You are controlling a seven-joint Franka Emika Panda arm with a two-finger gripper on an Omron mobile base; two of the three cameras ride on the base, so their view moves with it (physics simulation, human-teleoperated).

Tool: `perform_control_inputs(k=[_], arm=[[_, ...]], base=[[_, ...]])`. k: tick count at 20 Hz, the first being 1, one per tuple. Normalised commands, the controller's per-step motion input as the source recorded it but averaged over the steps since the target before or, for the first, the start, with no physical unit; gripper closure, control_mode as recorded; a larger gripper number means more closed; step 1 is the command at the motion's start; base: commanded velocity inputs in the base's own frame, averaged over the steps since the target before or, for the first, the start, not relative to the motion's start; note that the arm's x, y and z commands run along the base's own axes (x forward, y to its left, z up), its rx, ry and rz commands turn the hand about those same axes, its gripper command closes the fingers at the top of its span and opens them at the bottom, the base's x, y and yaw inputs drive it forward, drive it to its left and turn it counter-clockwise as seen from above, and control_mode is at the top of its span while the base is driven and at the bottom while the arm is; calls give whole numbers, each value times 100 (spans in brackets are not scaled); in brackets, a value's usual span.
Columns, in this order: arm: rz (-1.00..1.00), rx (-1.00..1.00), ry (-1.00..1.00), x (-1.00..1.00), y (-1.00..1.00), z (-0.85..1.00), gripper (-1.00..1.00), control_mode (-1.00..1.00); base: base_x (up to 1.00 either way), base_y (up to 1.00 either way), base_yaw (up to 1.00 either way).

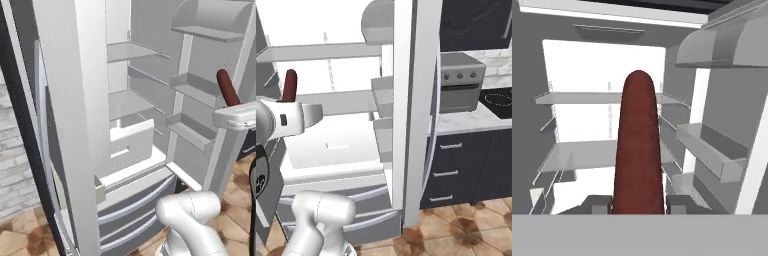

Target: Move the hot dog bun to the plate on the dining table and place the condiment next to that plate. Then navigate to the fridge and take the sausage and place it on the plate as well.

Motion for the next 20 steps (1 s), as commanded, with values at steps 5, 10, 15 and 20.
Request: perform_control_inputs(k=[5,10,15,20], arm=[[0,0,0,0,0,0,100,100],[0,0,0,0,0,0,100,100],[0,0,0,0,0,0,100,100],[0,0,0,0,0,0,100,100]], base=[[25,59,9],[-80,9,-29],[-81,0,-54],[-67,0,-72]])
